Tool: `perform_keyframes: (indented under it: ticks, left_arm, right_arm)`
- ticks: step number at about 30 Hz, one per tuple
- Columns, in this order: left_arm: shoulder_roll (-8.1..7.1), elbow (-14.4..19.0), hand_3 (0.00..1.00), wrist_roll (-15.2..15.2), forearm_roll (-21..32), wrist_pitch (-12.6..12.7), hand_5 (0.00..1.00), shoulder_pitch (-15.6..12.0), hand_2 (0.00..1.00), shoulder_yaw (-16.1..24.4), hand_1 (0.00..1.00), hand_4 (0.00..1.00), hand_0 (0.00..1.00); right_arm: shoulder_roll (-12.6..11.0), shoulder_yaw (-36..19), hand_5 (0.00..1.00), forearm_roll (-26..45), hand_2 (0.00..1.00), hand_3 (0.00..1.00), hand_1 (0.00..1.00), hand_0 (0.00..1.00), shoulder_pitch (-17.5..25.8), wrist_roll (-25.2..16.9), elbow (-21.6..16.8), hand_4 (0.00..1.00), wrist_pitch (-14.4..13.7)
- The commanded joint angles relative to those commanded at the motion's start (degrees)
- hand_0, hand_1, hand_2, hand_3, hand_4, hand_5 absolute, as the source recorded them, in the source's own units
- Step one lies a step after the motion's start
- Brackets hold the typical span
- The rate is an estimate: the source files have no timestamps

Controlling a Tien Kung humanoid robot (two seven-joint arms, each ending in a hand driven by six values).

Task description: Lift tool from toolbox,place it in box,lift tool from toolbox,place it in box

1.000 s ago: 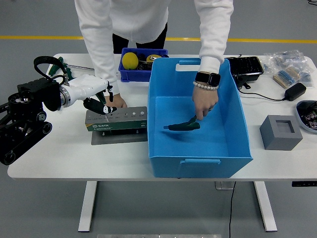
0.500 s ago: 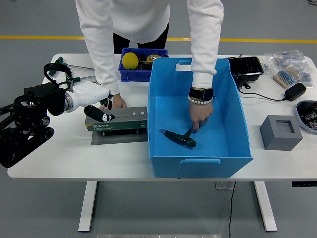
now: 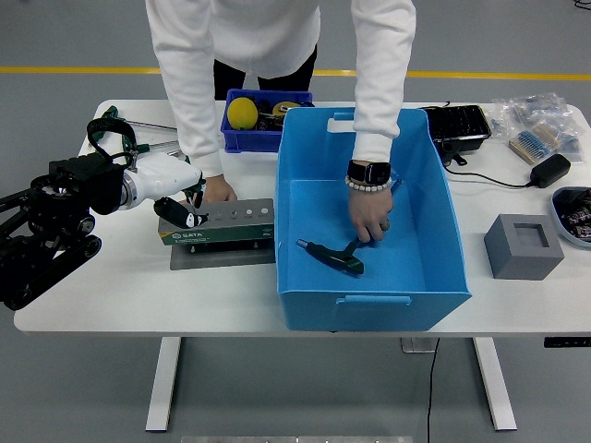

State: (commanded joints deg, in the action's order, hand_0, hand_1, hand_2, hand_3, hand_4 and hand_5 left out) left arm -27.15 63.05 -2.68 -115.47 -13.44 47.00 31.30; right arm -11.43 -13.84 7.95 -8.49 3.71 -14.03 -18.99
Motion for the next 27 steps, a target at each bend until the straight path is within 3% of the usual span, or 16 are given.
perform_keyframes:
  ticks: [9, 10, 15, 16, 21, 22, 26, 27]
  left_arm:
    - [-0.12, -0.53, 0.461, 0.13, -0.13, -0.10, 0.505, 0.41, 0.498, -0.15, 0.600, 0.675, 0.710]
    - [-0.12, -0.53, 0.408, 0.18, -0.14, -0.08, 0.502, 0.45, 0.383, -0.12, 0.472, 0.673, 0.706]
    - [-0.06, -0.66, 0.408, 0.51, -0.03, 0.05, 0.502, 0.58, 0.383, -0.08, 0.472, 0.673, 0.706]
    - [-0.07, -0.67, 0.361, 0.60, 0.01, 0.11, 0.502, 0.58, 0.289, -0.08, 0.364, 0.673, 0.687]
    - [-0.06, -0.87, 0.361, 1.07, 0.13, 0.44, 0.502, 0.67, 0.289, -0.21, 0.364, 0.673, 0.687]
    - [-0.06, -0.88, 0.324, 1.14, 0.13, 0.49, 0.505, 0.67, 0.240, -0.20, 0.279, 0.678, 0.645]
    - [-0.09, -1.11, 0.324, 1.46, 0.11, 0.66, 0.505, 0.66, 0.240, -0.24, 0.279, 0.678, 0.645]
    - [-0.11, -1.26, 0.278, 1.52, 0.16, 0.67, 0.503, 0.61, 0.198, -0.22, 0.229, 0.680, 0.568]
  right_arm:
    - [0.00, 0.07, 0.719, 0.23, 0.714, 0.562, 0.640, 0.679, -0.10, -0.03, 0.02, 0.795, -0.02]
    - [0.00, 0.05, 0.719, 0.20, 0.714, 0.562, 0.640, 0.680, -0.11, -0.02, 0.02, 0.795, -0.02]
    - [-0.02, 0.05, 0.719, 0.17, 0.714, 0.562, 0.640, 0.680, -0.17, 0.01, 0.03, 0.795, -0.01]
    - [-0.02, 0.07, 0.719, 0.21, 0.714, 0.562, 0.640, 0.680, -0.18, 0.00, 0.03, 0.795, 0.00]
    - [-0.04, 0.09, 0.719, 0.20, 0.714, 0.562, 0.640, 0.680, -0.26, 0.00, 0.03, 0.795, 0.00]
    - [-0.04, 0.09, 0.719, 0.21, 0.714, 0.562, 0.640, 0.680, -0.26, -0.01, 0.03, 0.796, 0.00]
    - [-0.06, 0.15, 0.719, 0.29, 0.714, 0.562, 0.640, 0.680, -0.29, -0.05, 0.04, 0.796, 0.02]
    - [-0.06, 0.20, 0.720, 0.41, 0.714, 0.561, 0.640, 0.679, -0.29, -0.09, 0.04, 0.795, 0.03]
